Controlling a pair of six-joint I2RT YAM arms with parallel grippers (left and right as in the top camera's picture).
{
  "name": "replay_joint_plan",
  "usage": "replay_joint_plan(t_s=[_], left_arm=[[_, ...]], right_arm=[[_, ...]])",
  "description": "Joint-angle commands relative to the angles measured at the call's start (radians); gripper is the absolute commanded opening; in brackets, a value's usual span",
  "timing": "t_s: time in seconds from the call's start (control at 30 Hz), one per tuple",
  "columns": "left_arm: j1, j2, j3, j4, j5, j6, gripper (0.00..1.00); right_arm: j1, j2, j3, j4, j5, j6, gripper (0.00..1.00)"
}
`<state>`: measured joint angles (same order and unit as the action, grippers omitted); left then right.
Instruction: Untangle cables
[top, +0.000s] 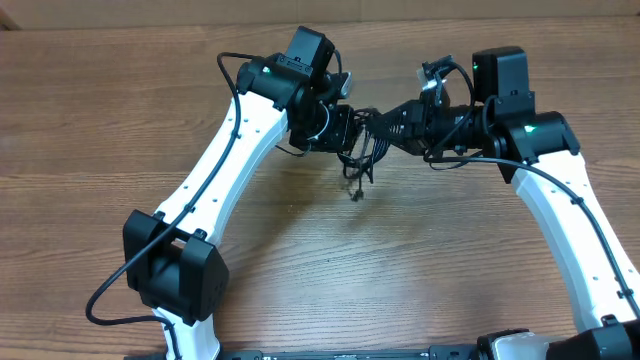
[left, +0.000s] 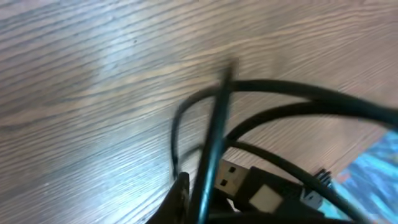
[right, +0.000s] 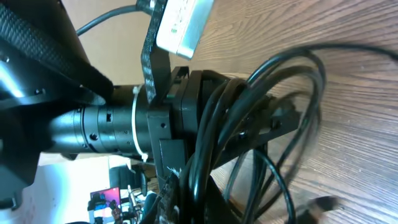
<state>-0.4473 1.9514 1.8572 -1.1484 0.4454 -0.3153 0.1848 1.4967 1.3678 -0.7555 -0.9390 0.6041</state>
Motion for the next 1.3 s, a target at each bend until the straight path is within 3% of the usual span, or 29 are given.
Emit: replay_joint_plan(t_s=[0.0,0.17,0.37,0.5,0.57,0.67,0.83,0.97,1.0,1.1,1.17,1.27], left_arm=[[0.049,0.038,-0.048,0.004,-0.095,0.001,0.04],[0.096,0.016,-0.046,0.047,0.099,0.149,0.04],[0.18,-0.021,-0.046,0.072,0.47,0.34,0.04],[0.214,-0.024,-0.046,0.071,0.641,0.395,0.04],[0.223,-0.024,-0.046,0.069,0.649,0.395,0.04],[0.224,-0.024,-0.046,0.067,0.647,0.394,0.04],[0.217,-0.024,-0.046,0.056,0.643,0.361,0.04],[0.212,-0.024,-0.046,0.049,0.557,0.211,0.04],[0.209,-0.024,-0.046,0.033,0.492,0.12,0.04],[0.2,-0.024,-0.046,0.011,0.483,0.062,0.04],[0.195,-0.024,-0.046,0.008,0.483,0.043,0.04],[0.187,-0.024,-0.046,0.0,0.487,0.031,0.04]], right_arm=[[-0.026,-0.066,0.055,0.006,-0.133,-0.036,0.04],[-0.075,-0.066,0.055,-0.137,0.059,-0.103,0.04],[-0.096,-0.064,0.054,-0.273,0.338,-0.166,0.05],[-0.093,-0.054,0.054,-0.311,0.472,-0.167,0.24],[-0.093,-0.044,0.054,-0.322,0.501,-0.181,0.4],[-0.093,-0.034,0.054,-0.323,0.484,-0.245,0.53],[-0.082,-0.032,0.054,-0.281,0.27,-0.404,0.56],[-0.035,-0.026,0.054,-0.267,0.275,-0.455,0.57],[-0.01,-0.017,0.054,-0.254,0.315,-0.46,0.56],[0.045,0.013,0.054,-0.238,0.45,-0.486,0.52],[0.071,0.029,0.053,-0.235,0.45,-0.542,0.47],[0.11,0.06,0.054,-0.217,0.46,-0.61,0.47]])
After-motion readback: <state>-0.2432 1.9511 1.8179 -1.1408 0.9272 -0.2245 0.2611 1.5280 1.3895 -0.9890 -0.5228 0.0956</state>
